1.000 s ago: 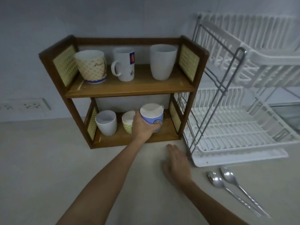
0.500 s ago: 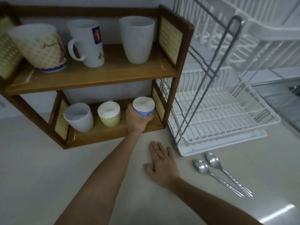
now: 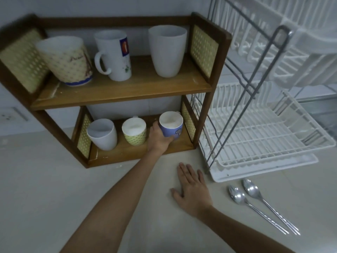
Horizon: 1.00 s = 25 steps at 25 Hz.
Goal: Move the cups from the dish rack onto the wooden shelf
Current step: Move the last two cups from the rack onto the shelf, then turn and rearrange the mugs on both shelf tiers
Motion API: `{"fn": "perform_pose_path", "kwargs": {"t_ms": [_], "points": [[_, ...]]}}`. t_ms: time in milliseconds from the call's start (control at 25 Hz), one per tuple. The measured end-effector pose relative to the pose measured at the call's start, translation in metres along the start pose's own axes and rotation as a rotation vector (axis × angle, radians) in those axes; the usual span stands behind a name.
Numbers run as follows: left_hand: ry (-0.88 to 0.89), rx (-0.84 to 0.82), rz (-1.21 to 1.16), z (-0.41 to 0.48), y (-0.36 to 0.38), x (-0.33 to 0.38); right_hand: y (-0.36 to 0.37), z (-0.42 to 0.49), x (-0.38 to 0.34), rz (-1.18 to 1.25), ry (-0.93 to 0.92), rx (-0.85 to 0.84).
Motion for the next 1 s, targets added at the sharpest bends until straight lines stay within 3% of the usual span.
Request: {"fn": "perform_pose_path", "kwargs": {"t_ms": [120,200,280,320,400,520,600,640,720,800,880,1000], "points": [[0.063,-0.229,0.074,-0.019,-0.053,0.019,-0.010,-0.001,-0.002,0.003,-0.007,-0.035],[0.126,-0.602,0.202,-0.023,-0.101,0.044,-0.026,0.010,-0.002,0.098,-0.025,-0.013],[0.093,-0.895,0.285,-0.023,-0.167,0.074,-0.064,0.036,-0.021,0.292,-0.090,0.098],[0.074,-0.930,0.283,-0.020,-0.202,0.092,-0.091,0.054,-0.036,0.397,-0.131,0.186],[0.136,-0.806,0.229,-0.008,-0.259,0.128,-0.149,0.097,-0.070,0.565,-0.240,0.370],[0.328,-0.282,0.180,0.025,-0.313,0.173,-0.240,0.175,-0.119,0.643,-0.413,0.552],[0.427,0.070,0.342,0.049,-0.326,0.191,-0.282,0.233,-0.146,0.514,-0.470,0.446],[0.447,0.142,0.496,0.059,-0.328,0.194,-0.297,0.259,-0.157,0.349,-0.514,0.328],[0.418,0.017,0.783,0.077,-0.323,0.188,-0.308,0.297,-0.171,0.060,-0.590,0.041],[0.319,-0.195,0.886,0.086,-0.318,0.175,-0.302,0.318,-0.174,-0.112,-0.620,-0.163],[0.250,-0.277,0.855,0.091,-0.318,0.168,-0.291,0.329,-0.169,-0.242,-0.626,-0.239],[0.268,-0.232,0.884,0.101,-0.320,0.167,-0.291,0.336,-0.166,-0.255,-0.651,-0.178]]}}
Point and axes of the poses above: each hand's wrist, its own z-axis towards the middle knuckle, its own y-axis out of the palm, x = y × z, the point moved 1 cm from there along z, towards the middle knuckle, and after that the axes turned 14 degrees about x, right-handed, at the moved point
